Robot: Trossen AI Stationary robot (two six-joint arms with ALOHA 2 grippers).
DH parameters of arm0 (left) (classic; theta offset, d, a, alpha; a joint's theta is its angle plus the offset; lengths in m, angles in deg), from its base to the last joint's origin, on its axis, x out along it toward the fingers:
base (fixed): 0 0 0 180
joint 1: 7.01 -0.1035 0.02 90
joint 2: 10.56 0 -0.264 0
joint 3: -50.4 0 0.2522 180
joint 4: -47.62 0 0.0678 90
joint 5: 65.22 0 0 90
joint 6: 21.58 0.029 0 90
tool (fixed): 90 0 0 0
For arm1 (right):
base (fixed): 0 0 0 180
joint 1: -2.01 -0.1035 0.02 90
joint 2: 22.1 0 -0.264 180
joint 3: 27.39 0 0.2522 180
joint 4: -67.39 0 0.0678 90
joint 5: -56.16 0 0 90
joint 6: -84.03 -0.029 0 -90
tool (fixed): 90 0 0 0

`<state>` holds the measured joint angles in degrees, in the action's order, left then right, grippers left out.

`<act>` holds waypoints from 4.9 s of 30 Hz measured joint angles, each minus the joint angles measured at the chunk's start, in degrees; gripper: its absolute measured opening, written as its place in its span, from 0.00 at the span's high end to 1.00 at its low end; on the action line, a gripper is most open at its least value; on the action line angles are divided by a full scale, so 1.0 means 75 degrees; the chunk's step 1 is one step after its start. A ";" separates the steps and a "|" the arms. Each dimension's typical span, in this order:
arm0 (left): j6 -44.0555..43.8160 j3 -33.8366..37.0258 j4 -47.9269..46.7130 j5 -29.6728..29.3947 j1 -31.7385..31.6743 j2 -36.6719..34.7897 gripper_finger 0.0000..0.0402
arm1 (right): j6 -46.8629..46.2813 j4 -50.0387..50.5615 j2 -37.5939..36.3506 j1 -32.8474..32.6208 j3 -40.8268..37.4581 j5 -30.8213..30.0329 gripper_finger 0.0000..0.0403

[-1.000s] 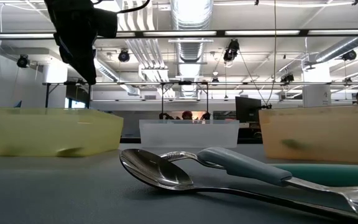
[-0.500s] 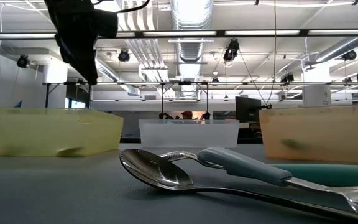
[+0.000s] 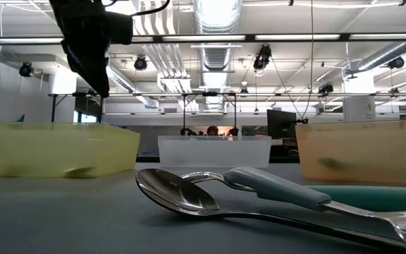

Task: Sort silverware by color (type)
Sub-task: Put the black spoon into the transparent bin

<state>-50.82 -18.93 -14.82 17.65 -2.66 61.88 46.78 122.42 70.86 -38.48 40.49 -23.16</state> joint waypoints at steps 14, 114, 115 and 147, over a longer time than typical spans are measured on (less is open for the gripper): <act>-0.0172 0.0000 0.0033 0.0004 0.0001 0.0000 0.68 | -0.0243 0.0556 -0.0381 0.0003 0.0032 -0.0431 0.75; 0.0952 -0.1750 0.5964 -0.2401 0.0310 0.1647 0.68 | 0.4750 -0.6346 -0.2289 0.6187 -0.0616 -0.6292 0.98; 0.1134 -0.1914 0.5711 -0.2406 0.0306 0.1647 0.68 | 0.4823 -0.6489 -0.2137 0.6405 -0.0616 -0.6158 0.98; 0.2313 -0.4765 0.0027 -0.4314 -0.1178 0.1682 0.68 | 0.0539 -0.0055 -0.3140 0.6868 -0.0274 -0.0164 0.80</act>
<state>-33.47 -54.67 -14.62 -14.70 -11.50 74.50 50.82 122.01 47.31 13.03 38.43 -24.39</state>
